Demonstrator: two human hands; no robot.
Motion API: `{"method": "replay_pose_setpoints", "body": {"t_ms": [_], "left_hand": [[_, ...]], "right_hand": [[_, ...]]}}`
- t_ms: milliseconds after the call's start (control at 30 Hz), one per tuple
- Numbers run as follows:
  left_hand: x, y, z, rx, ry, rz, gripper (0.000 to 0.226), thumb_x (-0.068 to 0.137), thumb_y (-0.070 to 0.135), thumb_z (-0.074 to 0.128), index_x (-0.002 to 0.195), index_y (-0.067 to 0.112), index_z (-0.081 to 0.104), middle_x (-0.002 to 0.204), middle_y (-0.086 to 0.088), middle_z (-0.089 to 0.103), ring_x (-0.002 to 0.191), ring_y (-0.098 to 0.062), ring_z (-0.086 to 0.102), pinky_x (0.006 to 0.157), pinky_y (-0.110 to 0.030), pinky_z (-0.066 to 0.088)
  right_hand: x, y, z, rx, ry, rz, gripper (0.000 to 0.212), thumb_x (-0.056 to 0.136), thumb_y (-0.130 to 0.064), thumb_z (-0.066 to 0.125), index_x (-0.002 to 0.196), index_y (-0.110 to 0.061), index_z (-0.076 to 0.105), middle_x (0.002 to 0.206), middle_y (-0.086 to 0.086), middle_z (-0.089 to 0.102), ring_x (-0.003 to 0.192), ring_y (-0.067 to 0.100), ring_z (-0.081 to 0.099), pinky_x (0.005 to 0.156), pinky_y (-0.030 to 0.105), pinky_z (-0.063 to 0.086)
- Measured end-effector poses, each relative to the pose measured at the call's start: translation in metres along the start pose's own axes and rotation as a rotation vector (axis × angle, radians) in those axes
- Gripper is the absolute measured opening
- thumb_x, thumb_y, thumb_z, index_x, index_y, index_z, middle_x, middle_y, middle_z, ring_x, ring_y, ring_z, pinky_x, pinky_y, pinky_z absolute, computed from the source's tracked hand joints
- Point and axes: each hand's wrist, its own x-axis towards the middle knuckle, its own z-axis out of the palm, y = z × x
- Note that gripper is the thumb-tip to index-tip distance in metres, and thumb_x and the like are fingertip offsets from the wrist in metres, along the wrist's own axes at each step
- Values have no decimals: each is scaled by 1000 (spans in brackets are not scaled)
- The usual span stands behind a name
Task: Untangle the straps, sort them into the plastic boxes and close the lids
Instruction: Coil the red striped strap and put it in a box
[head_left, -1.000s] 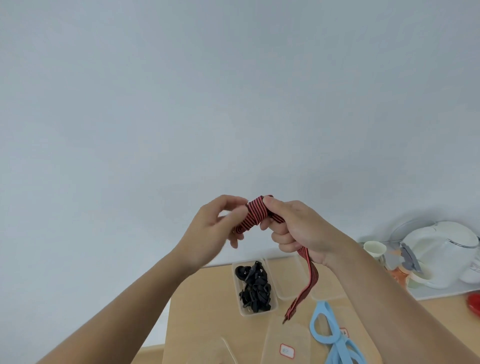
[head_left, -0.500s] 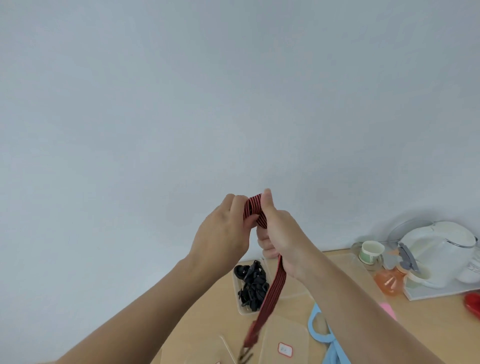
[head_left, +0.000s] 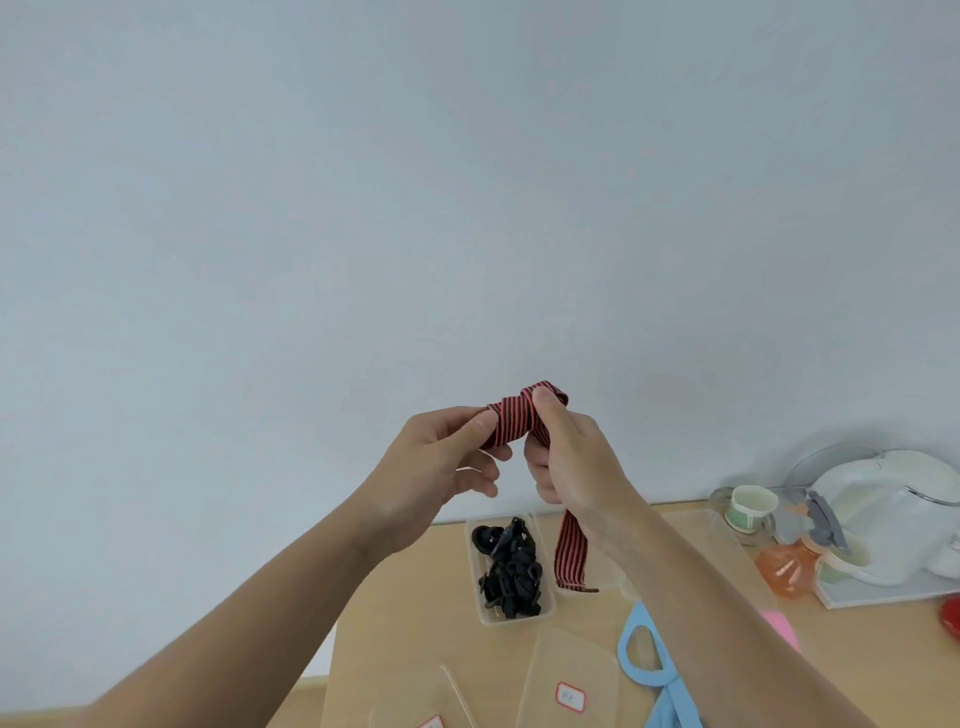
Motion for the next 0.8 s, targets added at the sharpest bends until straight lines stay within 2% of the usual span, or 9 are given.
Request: {"method": "replay_pose_setpoints", "body": {"t_ms": [167, 267, 333, 400, 500, 567, 633, 733, 800], "left_hand": [[7, -10, 11, 342, 153, 278, 20, 100, 11, 63, 119, 12, 70, 88, -3, 74, 74, -18, 71, 74, -37, 62], [9, -20, 15, 640, 237, 489, 28, 96, 10, 67, 123, 18, 66, 91, 10, 70, 76, -10, 69, 71, -31, 60], [11, -26, 16, 870, 276, 666, 33, 95, 13, 64, 128, 17, 62, 95, 5, 64, 76, -13, 64, 67, -34, 59], [16, -28, 17, 1047, 317, 795, 40, 91, 5, 64, 129, 17, 58, 94, -3, 58, 68, -20, 59, 55, -39, 55], [18, -31, 16, 1085, 303, 863, 43, 89, -1, 65, 127, 19, 57, 96, -5, 55, 67, -21, 58, 51, -38, 53], [15, -30, 12, 968, 203, 800, 40, 90, 6, 67, 127, 21, 64, 104, 1, 56, 79, -14, 62, 65, -33, 57], [13, -21, 8, 695, 96, 556, 39, 88, 17, 67, 126, 23, 65, 112, 4, 62, 96, -13, 65, 80, -29, 56], [16, 0, -1, 282, -23, 127, 40, 93, 33, 61, 131, 20, 63, 119, -4, 71, 108, -18, 68, 96, -42, 55], [15, 10, -6, 142, -189, 67, 37, 102, 27, 56, 134, 9, 63, 119, -13, 72, 107, -25, 69, 99, -43, 54]], "right_hand": [[0, -2, 3, 106, 49, 65, 55, 106, -53, 31, 68, -17, 48, 54, -2, 29, 42, 10, 22, 40, 22, 18], [-2, -4, 1, 134, 18, 153, 57, 100, -66, 33, 66, -21, 42, 58, -2, 24, 48, 12, 17, 49, 28, 10], [-4, -5, 0, 143, -4, 208, 57, 96, -72, 39, 67, -23, 41, 60, -3, 23, 55, 14, 14, 56, 33, 9], [-5, -5, 0, 153, -7, 256, 54, 94, -71, 46, 71, -22, 48, 63, -2, 27, 57, 15, 15, 55, 33, 10], [-4, -3, 1, 203, 7, 277, 47, 95, -61, 51, 72, -21, 54, 62, -2, 37, 49, 11, 21, 49, 28, 14], [-3, 0, -1, 215, 10, 250, 45, 96, -53, 48, 67, -20, 56, 61, -2, 37, 49, 12, 22, 50, 29, 14], [-4, 1, -4, 192, -24, 197, 41, 99, -49, 44, 73, -18, 55, 59, -2, 36, 50, 13, 20, 50, 30, 13], [-6, 1, -8, 160, -166, 84, 41, 104, -45, 39, 81, -15, 54, 60, -1, 38, 49, 12, 19, 50, 30, 12], [-8, -1, -10, 145, -264, 16, 44, 106, -44, 37, 78, -14, 50, 59, -2, 40, 46, 10, 22, 47, 27, 15]]}}
